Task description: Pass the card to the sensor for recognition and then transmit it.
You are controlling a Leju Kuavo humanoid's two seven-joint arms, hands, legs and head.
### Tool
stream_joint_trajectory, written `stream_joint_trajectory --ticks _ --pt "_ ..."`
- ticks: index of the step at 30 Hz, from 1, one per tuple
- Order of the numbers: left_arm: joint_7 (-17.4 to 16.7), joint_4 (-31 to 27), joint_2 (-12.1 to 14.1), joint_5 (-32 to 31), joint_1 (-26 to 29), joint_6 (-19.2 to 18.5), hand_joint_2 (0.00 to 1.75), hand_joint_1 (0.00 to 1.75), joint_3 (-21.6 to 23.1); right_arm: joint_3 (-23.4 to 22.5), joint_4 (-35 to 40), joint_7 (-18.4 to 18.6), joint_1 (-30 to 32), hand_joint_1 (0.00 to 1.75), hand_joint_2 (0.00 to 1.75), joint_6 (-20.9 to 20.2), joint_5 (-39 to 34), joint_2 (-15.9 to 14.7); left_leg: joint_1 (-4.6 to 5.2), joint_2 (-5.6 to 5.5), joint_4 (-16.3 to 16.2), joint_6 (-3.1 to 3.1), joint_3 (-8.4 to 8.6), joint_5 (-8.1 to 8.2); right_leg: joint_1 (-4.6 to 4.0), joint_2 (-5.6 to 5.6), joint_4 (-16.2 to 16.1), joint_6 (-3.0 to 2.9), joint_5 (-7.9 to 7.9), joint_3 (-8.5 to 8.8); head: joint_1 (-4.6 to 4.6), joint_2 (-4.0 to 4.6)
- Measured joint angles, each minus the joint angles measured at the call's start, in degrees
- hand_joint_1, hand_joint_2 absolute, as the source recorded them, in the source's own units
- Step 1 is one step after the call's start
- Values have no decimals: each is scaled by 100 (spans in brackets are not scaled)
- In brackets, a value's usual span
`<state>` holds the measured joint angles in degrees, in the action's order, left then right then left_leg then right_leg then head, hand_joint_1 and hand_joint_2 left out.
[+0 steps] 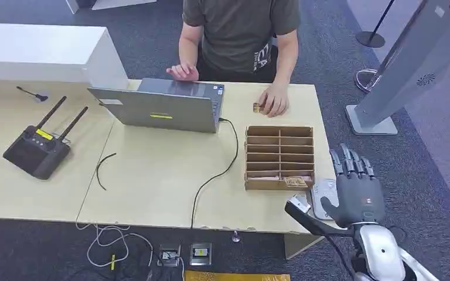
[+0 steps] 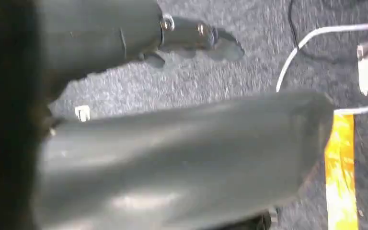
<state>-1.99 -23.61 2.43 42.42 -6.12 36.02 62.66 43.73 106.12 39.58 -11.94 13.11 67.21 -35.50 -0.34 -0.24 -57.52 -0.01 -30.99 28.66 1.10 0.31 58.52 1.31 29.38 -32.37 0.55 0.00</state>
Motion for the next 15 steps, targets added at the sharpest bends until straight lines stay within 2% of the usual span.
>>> stream_joint_trajectory --ticks 10,15 --pt "-35 -2 33 103 -52 -2 0 0 22 311 -389 -188 -1 0 175 855 -195 199 -1 0 1 0 -2 0 -1 1 0 0 0 0 0 0" --pt "-63 -4 37 127 -80 -28 0 0 26 418 -612 -234 0 0 175 1001 -208 346 -1 0 1 0 -2 0 0 1 0 0 0 0 2 0"
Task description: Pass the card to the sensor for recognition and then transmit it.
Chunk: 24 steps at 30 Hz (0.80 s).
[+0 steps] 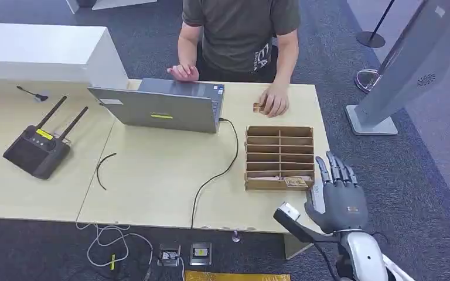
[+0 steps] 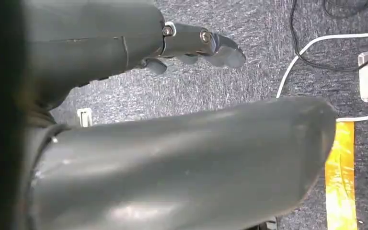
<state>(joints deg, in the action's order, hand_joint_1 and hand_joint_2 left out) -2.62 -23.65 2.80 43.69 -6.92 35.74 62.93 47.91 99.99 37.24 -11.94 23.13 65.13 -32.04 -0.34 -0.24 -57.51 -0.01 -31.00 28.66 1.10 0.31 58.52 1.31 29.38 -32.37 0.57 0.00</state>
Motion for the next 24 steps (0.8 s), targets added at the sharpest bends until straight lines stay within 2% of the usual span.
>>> stream_joint_trajectory --ticks 24 --pt "-11 2 20 140 -30 -88 0 0 96 144 -634 -417 -8 0 175 142 190 535 0 0 0 0 0 0 0 0 0 0 0 0 -2 0"
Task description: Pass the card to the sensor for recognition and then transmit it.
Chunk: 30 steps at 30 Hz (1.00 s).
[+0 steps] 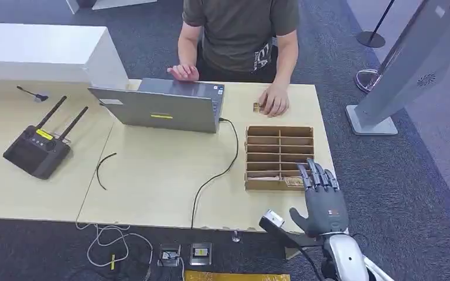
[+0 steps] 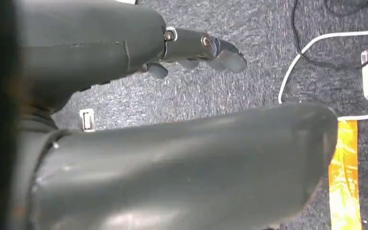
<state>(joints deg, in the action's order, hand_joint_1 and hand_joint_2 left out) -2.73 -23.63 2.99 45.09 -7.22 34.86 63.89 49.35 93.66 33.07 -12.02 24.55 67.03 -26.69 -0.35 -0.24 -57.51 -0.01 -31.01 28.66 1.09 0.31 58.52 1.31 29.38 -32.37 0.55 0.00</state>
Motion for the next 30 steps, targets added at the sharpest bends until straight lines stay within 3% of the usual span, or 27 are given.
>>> stream_joint_trajectory --ticks 30 --pt "-101 -81 33 168 11 105 0 0 133 -4 -522 -166 -212 0 175 114 -310 341 0 0 0 0 1 0 0 0 0 0 0 1 2 0"
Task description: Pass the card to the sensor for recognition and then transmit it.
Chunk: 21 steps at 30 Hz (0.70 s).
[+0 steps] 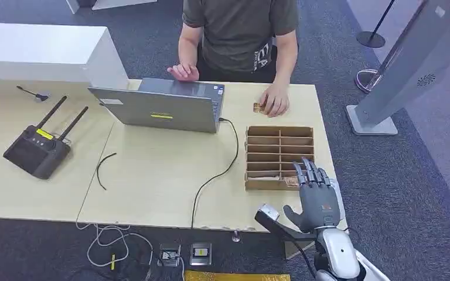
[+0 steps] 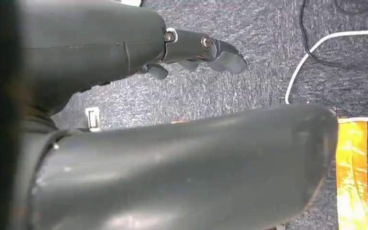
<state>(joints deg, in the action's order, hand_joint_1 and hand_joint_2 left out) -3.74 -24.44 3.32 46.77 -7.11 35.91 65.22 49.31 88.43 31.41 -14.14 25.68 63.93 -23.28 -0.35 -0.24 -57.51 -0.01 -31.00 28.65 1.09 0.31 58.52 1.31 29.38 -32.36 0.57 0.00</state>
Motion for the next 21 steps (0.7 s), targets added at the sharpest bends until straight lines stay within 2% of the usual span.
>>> stream_joint_trajectory --ticks 21 --pt "2 0 13 70 -23 13 0 0 105 -39 -201 114 15 0 175 -61 146 131 0 0 0 0 1 0 0 -1 0 0 0 -1 0 0"
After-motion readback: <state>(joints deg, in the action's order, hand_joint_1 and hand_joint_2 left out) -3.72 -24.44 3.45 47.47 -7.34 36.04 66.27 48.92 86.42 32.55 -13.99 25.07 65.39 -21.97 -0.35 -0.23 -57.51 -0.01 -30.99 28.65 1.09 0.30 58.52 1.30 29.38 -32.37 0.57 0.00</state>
